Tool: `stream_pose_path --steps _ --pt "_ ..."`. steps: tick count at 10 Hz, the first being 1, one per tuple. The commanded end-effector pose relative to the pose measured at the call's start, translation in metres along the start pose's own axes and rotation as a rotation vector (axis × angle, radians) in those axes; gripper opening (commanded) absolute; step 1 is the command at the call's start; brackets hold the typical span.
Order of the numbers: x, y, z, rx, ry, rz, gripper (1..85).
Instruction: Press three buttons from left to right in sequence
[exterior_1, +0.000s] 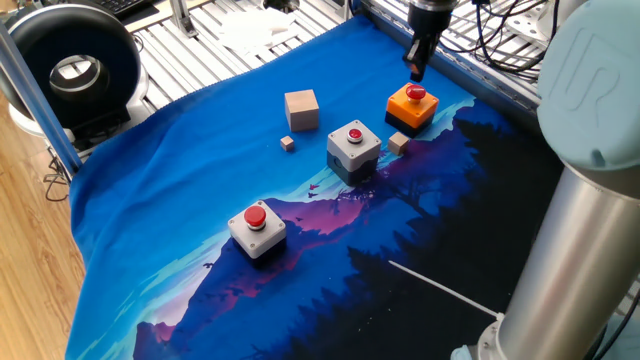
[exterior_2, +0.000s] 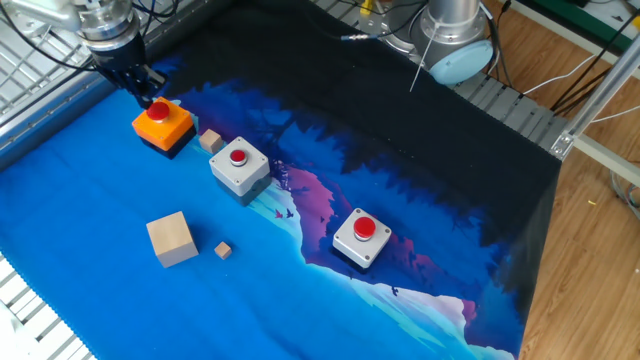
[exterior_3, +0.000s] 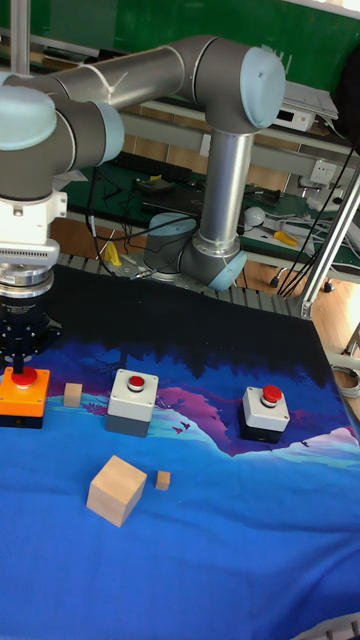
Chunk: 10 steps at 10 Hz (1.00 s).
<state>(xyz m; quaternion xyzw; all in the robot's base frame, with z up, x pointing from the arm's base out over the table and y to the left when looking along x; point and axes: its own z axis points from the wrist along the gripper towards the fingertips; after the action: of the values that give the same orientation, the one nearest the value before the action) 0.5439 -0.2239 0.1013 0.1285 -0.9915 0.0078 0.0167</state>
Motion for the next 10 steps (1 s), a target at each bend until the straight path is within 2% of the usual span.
stream_pose_path --steps 1,2,4,6,7,8,10 --pt "-0.006 -0.003 0.0 0.004 -0.027 0.041 1.0" --pt "-0.007 -0.005 0.0 0.013 -0.033 0.052 1.0" --pt "-0.012 0.011 -0.001 -0.05 -0.048 0.065 1.0" --pt "-0.019 0.008 -0.001 -0.037 -0.076 0.065 1.0" --pt "-0.018 0.004 -0.001 -0.022 -0.073 0.079 1.0" --pt "-0.015 -0.002 -0.001 0.002 -0.069 0.085 1.0" --pt "0.002 0.01 0.0 -0.013 -0.053 0.093 1.0"
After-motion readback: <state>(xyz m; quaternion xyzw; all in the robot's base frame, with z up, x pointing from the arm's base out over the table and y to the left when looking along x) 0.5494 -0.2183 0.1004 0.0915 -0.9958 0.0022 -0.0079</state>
